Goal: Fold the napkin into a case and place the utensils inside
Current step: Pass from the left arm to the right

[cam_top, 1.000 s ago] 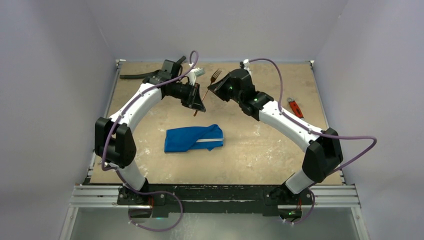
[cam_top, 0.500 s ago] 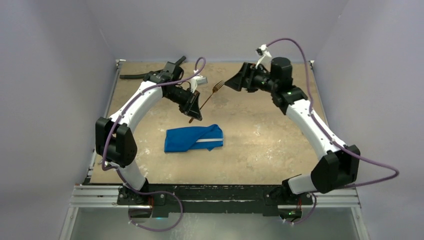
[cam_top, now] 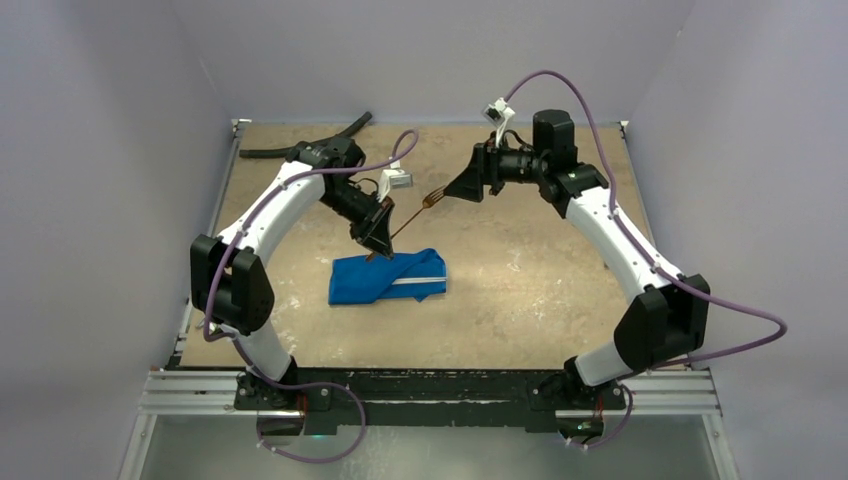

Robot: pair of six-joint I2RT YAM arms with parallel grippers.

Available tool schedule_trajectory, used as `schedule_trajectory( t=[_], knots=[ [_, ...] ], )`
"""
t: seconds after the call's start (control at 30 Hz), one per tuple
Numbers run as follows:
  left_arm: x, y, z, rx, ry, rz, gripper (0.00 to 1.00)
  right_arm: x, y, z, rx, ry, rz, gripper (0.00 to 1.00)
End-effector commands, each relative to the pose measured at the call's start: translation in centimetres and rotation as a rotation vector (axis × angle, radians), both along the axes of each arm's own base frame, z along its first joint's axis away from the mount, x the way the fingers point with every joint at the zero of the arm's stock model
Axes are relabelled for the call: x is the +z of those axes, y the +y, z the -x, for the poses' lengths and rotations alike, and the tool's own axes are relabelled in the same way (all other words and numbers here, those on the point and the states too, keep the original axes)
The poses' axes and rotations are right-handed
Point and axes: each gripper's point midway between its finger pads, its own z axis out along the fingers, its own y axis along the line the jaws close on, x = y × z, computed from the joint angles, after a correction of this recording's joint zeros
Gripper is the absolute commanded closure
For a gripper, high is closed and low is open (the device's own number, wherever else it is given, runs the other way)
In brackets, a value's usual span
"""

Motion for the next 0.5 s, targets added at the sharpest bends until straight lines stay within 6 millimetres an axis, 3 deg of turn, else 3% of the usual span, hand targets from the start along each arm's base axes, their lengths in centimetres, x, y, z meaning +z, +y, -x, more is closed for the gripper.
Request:
schedule_trajectory(
  t=[0.0, 0.3, 0.47],
  knots=[
    [1.6, -0.1, 1.0, -0.063, -0.028, 0.057, 1.0, 2.6, 0.7, 0.6, 0.091, -0.086, -0.044, 0.28],
    [1.5, 0.1, 1.1, -0.076, -0.021, 0.05, 1.0, 1.5, 2.5, 2.7, 0.176, -0.051, -0.063, 0.39],
    [1.5, 0.1, 1.2, -0.079, -0.02, 0.05, 1.0, 1.0, 3.5, 3.0, 0.192, -0.028, -0.062, 0.52]
  ],
)
